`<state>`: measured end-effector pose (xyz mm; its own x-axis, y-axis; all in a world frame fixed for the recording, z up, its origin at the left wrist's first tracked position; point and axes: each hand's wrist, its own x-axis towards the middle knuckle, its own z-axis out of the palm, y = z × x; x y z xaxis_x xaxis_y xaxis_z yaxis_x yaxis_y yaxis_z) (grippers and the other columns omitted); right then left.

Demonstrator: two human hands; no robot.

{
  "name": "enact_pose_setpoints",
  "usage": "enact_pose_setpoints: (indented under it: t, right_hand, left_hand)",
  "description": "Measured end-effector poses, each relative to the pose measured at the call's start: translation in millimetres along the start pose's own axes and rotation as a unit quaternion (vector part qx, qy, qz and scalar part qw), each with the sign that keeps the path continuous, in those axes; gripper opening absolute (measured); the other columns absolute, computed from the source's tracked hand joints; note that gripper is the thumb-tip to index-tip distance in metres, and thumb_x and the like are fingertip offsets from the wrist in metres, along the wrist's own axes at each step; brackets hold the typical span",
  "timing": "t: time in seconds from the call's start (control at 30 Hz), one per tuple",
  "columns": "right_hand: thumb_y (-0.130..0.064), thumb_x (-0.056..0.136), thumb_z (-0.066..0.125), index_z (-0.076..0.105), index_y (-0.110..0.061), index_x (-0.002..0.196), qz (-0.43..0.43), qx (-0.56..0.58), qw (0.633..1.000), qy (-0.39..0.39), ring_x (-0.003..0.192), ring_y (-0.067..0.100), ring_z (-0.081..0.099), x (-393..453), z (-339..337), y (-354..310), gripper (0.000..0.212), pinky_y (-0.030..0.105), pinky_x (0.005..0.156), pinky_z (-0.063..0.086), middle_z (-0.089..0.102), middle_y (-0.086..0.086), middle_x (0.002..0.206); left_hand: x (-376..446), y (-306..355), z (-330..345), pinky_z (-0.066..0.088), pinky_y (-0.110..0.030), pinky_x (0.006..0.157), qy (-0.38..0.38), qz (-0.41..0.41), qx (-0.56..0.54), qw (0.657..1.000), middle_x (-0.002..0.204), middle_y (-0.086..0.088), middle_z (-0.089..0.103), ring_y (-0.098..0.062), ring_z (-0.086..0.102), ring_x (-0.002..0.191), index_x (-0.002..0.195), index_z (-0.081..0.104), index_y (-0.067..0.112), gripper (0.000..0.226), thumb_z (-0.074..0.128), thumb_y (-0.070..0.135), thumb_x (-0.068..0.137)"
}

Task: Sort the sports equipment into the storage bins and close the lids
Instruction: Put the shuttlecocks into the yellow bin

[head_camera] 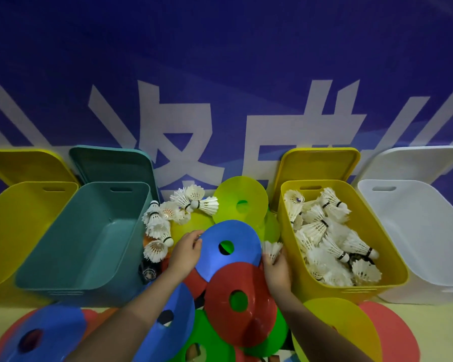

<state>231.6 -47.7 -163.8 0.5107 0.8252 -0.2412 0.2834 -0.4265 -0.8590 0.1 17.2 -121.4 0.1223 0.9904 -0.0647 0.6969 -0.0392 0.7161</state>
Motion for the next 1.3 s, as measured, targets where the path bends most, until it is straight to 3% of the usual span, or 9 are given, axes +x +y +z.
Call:
enact_pose_setpoints:
  t: [0.03, 0.17, 0.37, 0.53, 0.7, 0.8, 1.0, 1.2, 1.3]
  right_hand:
    - [-0.049, 0.089, 0.055, 0.037, -0.008, 0.14, -0.02, 0.01, 1.0, 0.019, 0.124, 0.032, 0.05, -3, -1, -6, 0.067, 0.037, 0.096, 0.043, 0.052, 0.013, 0.137]
    - [-0.077, 0.075, 0.041, 0.047, -0.006, 0.131, -0.071, 0.024, 0.992, 0.097, 0.113, 0.03, 0.056, -11, -3, -20, 0.091, 0.042, 0.09, 0.05, 0.059, 0.013, 0.122]
    - [-0.054, 0.085, 0.056, 0.043, -0.015, 0.137, -0.105, 0.038, 0.991, 0.079, 0.118, 0.019, 0.055, -11, -12, -55, 0.066, 0.037, 0.095, 0.049, 0.056, 0.002, 0.13]
    - [-0.027, 0.089, 0.065, 0.049, -0.014, 0.132, -0.124, 0.021, 0.991, 0.037, 0.101, 0.009, 0.059, -10, -18, -76, 0.048, 0.006, 0.072, 0.04, 0.064, -0.004, 0.112]
    - [-0.024, 0.089, 0.066, 0.053, -0.024, 0.122, -0.131, 0.038, 0.99, 0.02, 0.094, 0.001, 0.06, -2, -13, -79, 0.036, 0.013, 0.074, 0.044, 0.065, -0.011, 0.104]
    - [-0.021, 0.089, 0.065, 0.05, -0.029, 0.123, -0.129, 0.046, 0.991, 0.012, 0.098, -0.008, 0.058, 2, -8, -80, 0.038, 0.006, 0.079, 0.042, 0.063, -0.017, 0.108]
    - [-0.021, 0.088, 0.067, 0.048, -0.031, 0.123, -0.101, 0.067, 0.993, 0.002, 0.097, -0.008, 0.06, 18, 9, -70, 0.042, 0.015, 0.083, 0.047, 0.065, -0.016, 0.108]
    - [-0.043, 0.08, 0.067, 0.047, -0.016, 0.135, -0.086, 0.075, 0.993, -0.007, 0.107, -0.001, 0.06, 23, 17, -71, 0.065, 0.03, 0.094, 0.05, 0.065, -0.013, 0.116]
    - [-0.029, 0.087, 0.068, 0.044, -0.024, 0.132, -0.1, 0.061, 0.993, -0.021, 0.102, -0.012, 0.057, 23, 12, -75, 0.052, 0.018, 0.089, 0.048, 0.061, -0.021, 0.112]
  left_hand:
    - [2, -3, -2, 0.048, -0.033, 0.086, 0.002, 0.005, -0.002, 1.0, 0.124, -0.003, 0.058, -0.018, 0.056, 0.108, 0.13, 0.053, 0.018, 0.032, 0.044, 0.021, 0.1]
    - [13, -12, -15, 0.048, -0.03, 0.081, 0.017, 0.032, 0.007, 0.999, 0.12, 0.0, 0.059, -0.014, 0.058, 0.101, 0.126, 0.057, 0.019, 0.03, 0.045, 0.021, 0.098]
    - [52, 7, -39, 0.047, -0.034, 0.086, 0.068, 0.094, 0.029, 0.993, 0.116, -0.005, 0.056, -0.02, 0.056, 0.105, 0.122, 0.06, 0.019, 0.03, 0.053, 0.015, 0.093]
    - [99, 21, -47, 0.044, -0.039, 0.095, -0.002, 0.149, 0.161, 0.976, 0.127, -0.003, 0.054, -0.023, 0.046, 0.119, 0.13, 0.053, 0.024, 0.04, 0.054, 0.021, 0.09]
    - [129, 26, -40, 0.042, -0.037, 0.097, -0.096, 0.201, 0.296, 0.929, 0.134, 0.0, 0.05, -0.021, 0.042, 0.125, 0.137, 0.045, 0.027, 0.047, 0.053, 0.024, 0.09]
    - [140, 23, -29, 0.029, -0.035, 0.107, -0.111, 0.24, 0.381, 0.886, 0.138, 0.002, 0.047, -0.02, 0.038, 0.129, 0.139, 0.041, 0.028, 0.05, 0.052, 0.033, 0.09]
    - [160, 2, -19, 0.021, -0.039, 0.111, -0.12, 0.247, 0.421, 0.865, 0.141, 0.002, 0.043, -0.02, 0.034, 0.133, 0.145, 0.032, 0.027, 0.068, 0.059, 0.04, 0.084]
    - [161, -4, -16, 0.028, -0.035, 0.106, -0.091, 0.239, 0.316, 0.914, 0.131, 0.002, 0.055, -0.021, 0.044, 0.125, 0.144, 0.036, 0.029, 0.067, 0.058, 0.053, 0.085]
    - [147, 0, -21, 0.034, -0.036, 0.103, -0.065, 0.204, 0.195, 0.957, 0.132, -0.002, 0.054, -0.023, 0.044, 0.125, 0.142, 0.04, 0.026, 0.068, 0.065, 0.046, 0.083]
